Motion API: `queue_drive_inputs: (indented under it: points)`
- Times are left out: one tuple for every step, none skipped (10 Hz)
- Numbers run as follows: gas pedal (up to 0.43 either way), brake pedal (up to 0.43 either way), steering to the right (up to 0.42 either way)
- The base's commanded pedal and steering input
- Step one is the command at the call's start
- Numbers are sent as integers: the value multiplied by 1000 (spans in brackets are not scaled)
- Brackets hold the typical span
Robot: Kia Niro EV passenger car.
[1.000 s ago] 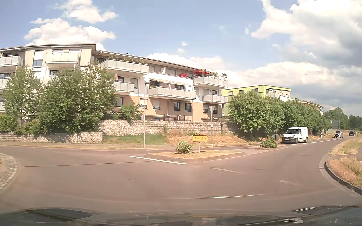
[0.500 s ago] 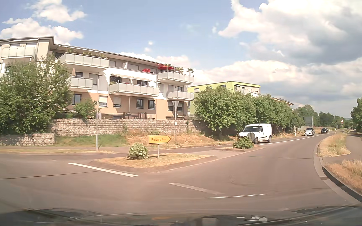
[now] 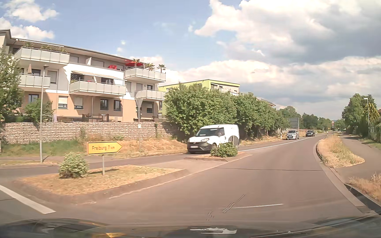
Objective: Follow the waypoints while adhering to traffic rules and regulations
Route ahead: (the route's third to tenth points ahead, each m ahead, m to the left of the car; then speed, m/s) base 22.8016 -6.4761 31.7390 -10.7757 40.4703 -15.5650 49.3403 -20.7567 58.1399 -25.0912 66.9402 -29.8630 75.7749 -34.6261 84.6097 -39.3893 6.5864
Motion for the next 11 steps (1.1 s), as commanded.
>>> queue_drive_inputs:
  points:
    - [157,0,187]
    - [169,0,181]
    - [189,0,177]
    - [189,0,173]
    - [189,0,165]
    - [189,0,147]
    - [189,0,123]
    - [197,0,107]
    - [197,0,103]
    - [209,0,104]
    - [209,0,104]
